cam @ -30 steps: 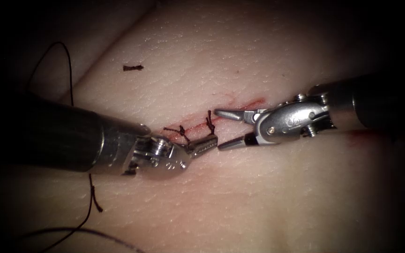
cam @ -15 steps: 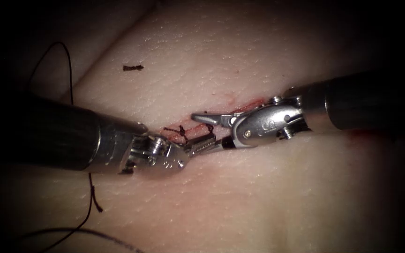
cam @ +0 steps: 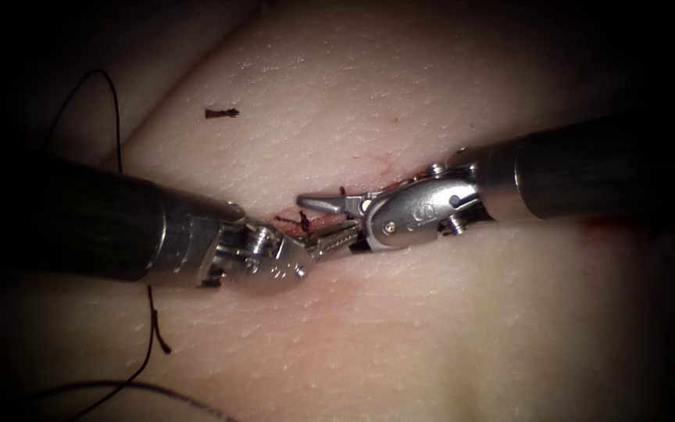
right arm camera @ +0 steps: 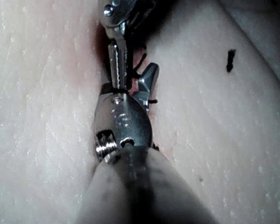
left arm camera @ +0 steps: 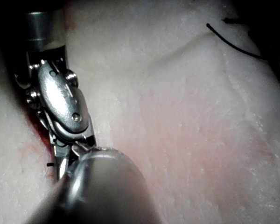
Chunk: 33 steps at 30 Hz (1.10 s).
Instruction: Wound Closure
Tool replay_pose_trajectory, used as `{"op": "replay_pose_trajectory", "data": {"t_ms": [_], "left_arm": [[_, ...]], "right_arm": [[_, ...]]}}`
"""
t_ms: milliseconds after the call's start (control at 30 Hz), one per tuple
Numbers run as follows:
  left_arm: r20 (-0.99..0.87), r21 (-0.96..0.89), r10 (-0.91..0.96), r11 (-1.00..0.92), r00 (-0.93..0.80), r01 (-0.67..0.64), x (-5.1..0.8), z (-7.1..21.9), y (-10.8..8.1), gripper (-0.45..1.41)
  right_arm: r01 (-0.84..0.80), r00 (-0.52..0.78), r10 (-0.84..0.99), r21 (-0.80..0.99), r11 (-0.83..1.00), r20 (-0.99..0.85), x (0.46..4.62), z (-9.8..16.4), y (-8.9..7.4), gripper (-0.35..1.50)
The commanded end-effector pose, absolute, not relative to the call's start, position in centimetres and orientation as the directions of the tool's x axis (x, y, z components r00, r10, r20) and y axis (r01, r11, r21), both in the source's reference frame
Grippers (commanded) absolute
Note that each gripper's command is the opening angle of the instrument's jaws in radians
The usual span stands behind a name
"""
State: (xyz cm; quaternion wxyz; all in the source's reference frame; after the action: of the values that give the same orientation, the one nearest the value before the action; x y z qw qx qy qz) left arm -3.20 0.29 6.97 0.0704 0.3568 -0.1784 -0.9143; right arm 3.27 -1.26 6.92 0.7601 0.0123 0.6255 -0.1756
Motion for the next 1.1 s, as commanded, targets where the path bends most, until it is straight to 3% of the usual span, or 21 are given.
{"op": "replay_pose_trajectory", "data": {"t_ms": [33, 433, 500, 533, 567, 933, 967, 1000, 1033, 1067, 1100], "left_arm": [[-0.628, 0.375, -0.256, -0.927, -0.735, 0.002, -3.26, 7.02, 0.23, -0.45], [-0.627, 0.376, -0.256, -0.927, -0.736, 0.002, -3.26, 7.01, 0.21, -0.45], [-0.626, 0.376, -0.256, -0.926, -0.736, 0.002, -3.27, 7.01, 0.19, -0.45], [-0.626, 0.377, -0.256, -0.926, -0.737, 0.002, -3.27, 7.01, 0.19, -0.45], [-0.625, 0.375, -0.257, -0.927, -0.737, 0.005, -3.27, 7.02, 0.18, -0.45], [-0.627, 0.376, -0.260, -0.927, -0.734, 0.007, -3.23, 7.03, 0.20, -0.45], [-0.627, 0.376, -0.261, -0.927, -0.734, 0.008, -3.22, 7.03, 0.19, -0.45], [-0.626, 0.376, -0.261, -0.927, -0.735, 0.008, -3.20, 7.03, 0.18, -0.45], [-0.625, 0.377, -0.261, -0.926, -0.736, 0.009, -3.19, 7.02, 0.18, -0.45], [-0.623, 0.377, -0.261, -0.926, -0.738, 0.009, -3.17, 7.02, 0.17, -0.45], [-0.620, 0.378, -0.260, -0.926, -0.740, 0.010, -3.16, 7.01, 0.17, -0.45]], "right_arm": [[0.281, 0.153, -0.251, -0.202, 0.938, -0.956, 3.37, 6.99, -1.31, 0.99], [0.274, 0.137, -0.261, -0.217, 0.937, -0.955, 3.45, 7.03, -1.30, 0.98], [0.279, 0.131, -0.254, -0.211, 0.937, -0.958, 3.46, 7.05, -1.31, 0.66], [0.293, 0.129, -0.258, -0.212, 0.932, -0.957, 3.45, 7.06, -1.32, 0.22], [0.311, 0.127, -0.257, -0.208, 0.927, -0.958, 3.45, 7.07, -1.33, -0.35], [0.296, 0.142, -0.246, -0.196, 0.935, -0.959, 3.41, 7.05, -1.34, -0.35], [0.279, 0.156, -0.231, -0.181, 0.943, -0.960, 3.40, 7.04, -1.34, -0.15], [0.240, 0.185, -0.199, -0.152, 0.959, -0.963, 3.39, 7.03, -1.32, 0.52], [0.206, 0.200, -0.168, -0.126, 0.970, -0.965, 3.38, 7.02, -1.30, 1.03], [0.183, 0.207, -0.147, -0.109, 0.977, -0.967, 3.36, 7.01, -1.28, 1.36], [0.168, 0.204, -0.134, -0.101, 0.981, -0.970, 3.32, 6.99, -1.26, 1.41]]}}
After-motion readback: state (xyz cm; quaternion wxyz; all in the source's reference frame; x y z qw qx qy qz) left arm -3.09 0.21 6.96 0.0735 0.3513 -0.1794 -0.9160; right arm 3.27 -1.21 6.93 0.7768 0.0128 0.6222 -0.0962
